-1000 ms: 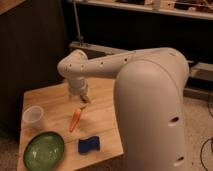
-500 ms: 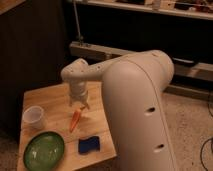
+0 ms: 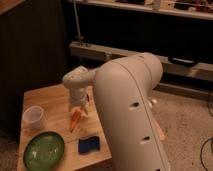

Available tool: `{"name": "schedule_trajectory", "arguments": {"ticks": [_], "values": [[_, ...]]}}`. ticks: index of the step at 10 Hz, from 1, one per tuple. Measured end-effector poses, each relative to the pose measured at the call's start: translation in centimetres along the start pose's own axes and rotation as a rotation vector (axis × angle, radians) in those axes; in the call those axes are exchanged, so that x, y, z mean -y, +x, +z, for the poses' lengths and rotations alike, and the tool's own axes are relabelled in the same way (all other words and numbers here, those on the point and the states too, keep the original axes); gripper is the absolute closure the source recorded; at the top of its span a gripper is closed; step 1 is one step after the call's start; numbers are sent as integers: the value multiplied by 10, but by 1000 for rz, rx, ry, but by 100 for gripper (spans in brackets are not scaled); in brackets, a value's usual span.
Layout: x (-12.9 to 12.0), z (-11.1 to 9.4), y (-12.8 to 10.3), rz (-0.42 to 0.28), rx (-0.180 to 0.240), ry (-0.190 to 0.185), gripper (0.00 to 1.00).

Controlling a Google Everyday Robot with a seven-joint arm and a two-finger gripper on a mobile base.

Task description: Place the pepper in the ceramic cup

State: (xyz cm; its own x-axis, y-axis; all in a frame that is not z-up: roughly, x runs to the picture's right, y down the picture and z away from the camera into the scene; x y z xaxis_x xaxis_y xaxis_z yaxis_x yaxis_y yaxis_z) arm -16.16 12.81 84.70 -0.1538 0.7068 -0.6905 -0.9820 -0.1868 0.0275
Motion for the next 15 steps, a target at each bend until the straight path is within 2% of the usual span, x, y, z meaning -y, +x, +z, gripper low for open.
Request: {"name": "schedule_trajectory", "arguments": {"ticks": [5, 11, 12, 14, 15], "values": [[-6, 16, 2, -14, -12, -8, 35], [-17, 33, -8, -34, -24, 14, 35], [-17, 34, -11, -35, -27, 14, 37], [-17, 37, -14, -36, -38, 14, 50], [-18, 38, -15, -38, -45, 14, 52]]}}
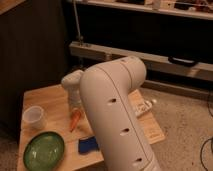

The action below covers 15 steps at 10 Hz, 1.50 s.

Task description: Place the pepper in the ceramic cup

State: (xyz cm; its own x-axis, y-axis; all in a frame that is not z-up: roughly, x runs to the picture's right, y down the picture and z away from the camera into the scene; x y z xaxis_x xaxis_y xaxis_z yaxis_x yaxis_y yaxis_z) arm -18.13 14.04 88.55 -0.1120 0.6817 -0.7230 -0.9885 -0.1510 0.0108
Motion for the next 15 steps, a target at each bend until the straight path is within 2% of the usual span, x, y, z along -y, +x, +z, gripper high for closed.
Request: {"name": "schedule_trajectory", "arguments": {"ticks": [3, 5, 6, 9, 11, 12, 13, 14, 15], "values": [[-2, 2, -3, -8, -18, 5, 53], [-3, 3, -4, -14, -28, 10, 70], [-3, 3, -4, -16, -31, 12, 75], [-2, 2, -6, -19, -39, 11, 76], [-7, -15, -10, -32, -11, -15, 76], [-13, -30, -13, -47, 16, -33, 76], [-20, -47, -16, -67, 44, -50, 76], [-34, -81, -19, -102, 95, -83, 76], [-42, -100, -21, -126, 126, -103, 76]]}}
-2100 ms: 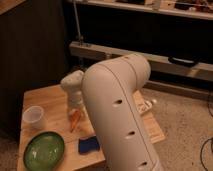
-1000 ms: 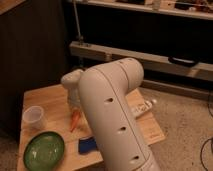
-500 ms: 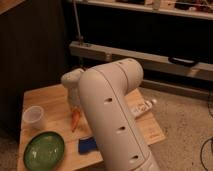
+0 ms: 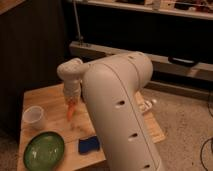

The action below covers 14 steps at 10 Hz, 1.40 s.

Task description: Place the pepper in the ceramic cup

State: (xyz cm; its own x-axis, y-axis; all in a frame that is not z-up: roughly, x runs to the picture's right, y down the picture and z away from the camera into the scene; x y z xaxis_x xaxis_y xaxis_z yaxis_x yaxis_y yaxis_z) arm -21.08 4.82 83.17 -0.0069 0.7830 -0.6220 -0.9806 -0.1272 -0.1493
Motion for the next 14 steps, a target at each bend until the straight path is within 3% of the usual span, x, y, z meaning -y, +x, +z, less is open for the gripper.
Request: {"name": "schedule_trajectory", "arguments": {"ticks": [4, 7, 10, 12, 14], "values": [[-50, -82, -20, -115, 151, -85, 76], [-116, -143, -27, -251, 311, -175, 76], [-156, -165, -2, -362, 403, -260, 76], [-176, -158, 20, -416, 425, -277, 76], [-181, -150, 27, -448, 434, -285, 76]]}}
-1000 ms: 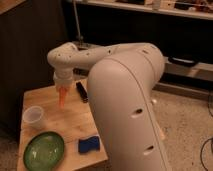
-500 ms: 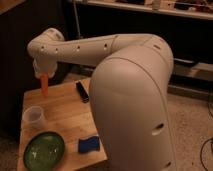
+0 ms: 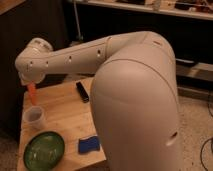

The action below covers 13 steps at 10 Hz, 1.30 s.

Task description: Place the pepper in the ceramic cup

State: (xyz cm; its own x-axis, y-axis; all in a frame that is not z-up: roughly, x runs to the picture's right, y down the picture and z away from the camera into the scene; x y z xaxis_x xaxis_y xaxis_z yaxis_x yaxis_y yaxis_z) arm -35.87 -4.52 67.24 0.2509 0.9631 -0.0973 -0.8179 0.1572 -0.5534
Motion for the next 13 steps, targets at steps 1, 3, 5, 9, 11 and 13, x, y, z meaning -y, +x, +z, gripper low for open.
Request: {"name": "schedule_trajectory", "arguments": {"ticks": [1, 3, 5, 9, 11, 13], "values": [[-1, 5, 6, -9, 0, -6, 76], [-11, 17, 17, -26, -14, -29, 76], [-15, 26, 23, -42, -24, -47, 76], [-27, 37, 34, -55, -40, -84, 76], [-27, 43, 39, -55, -48, -91, 76], [-27, 50, 46, -64, -54, -91, 76]]}}
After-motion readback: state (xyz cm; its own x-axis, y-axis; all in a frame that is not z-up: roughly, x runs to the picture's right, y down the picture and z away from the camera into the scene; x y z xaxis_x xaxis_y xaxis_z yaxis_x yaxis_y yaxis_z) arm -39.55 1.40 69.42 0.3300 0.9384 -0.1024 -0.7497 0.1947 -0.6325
